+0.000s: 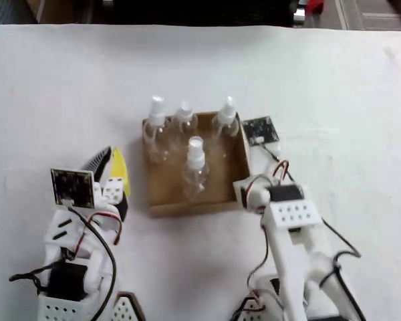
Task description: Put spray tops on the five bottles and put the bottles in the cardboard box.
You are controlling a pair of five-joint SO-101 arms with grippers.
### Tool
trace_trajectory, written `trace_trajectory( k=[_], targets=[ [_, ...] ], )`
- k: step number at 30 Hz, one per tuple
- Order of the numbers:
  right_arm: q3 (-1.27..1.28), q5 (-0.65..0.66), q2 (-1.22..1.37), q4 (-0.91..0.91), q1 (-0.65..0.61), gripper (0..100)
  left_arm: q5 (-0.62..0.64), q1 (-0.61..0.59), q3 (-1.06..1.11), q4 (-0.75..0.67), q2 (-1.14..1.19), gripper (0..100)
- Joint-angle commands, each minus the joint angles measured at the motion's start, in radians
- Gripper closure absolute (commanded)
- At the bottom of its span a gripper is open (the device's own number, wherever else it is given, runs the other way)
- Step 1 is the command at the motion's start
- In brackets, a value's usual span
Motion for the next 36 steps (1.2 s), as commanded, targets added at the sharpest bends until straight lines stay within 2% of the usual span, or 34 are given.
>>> trace_trajectory(
  k=[1, 7, 16, 25, 36],
  targets=[
    [0.044, 0.005, -0.168, -0.002, -0.050, 98.2, 0.003, 0.018, -0.006, -0.029, -0.015, 95],
    [0.112, 0.006, -0.311, -0.004, -0.051, 98.2, 0.003, 0.018, -0.006, -0.029, -0.015, 95],
    [0.106, 0.038, -0.219, -0.051, -0.051, 97.4, 0.003, 0.018, -0.006, -0.028, -0.015, 95],
    [0.091, 0.002, -0.203, -0.045, -0.045, 82.8, 0.003, 0.018, -0.006, -0.028, -0.015, 95],
    [0.091, -0.009, -0.209, -0.044, -0.042, 82.2, 0.003, 0.018, -0.006, -0.029, -0.015, 95]
  ],
)
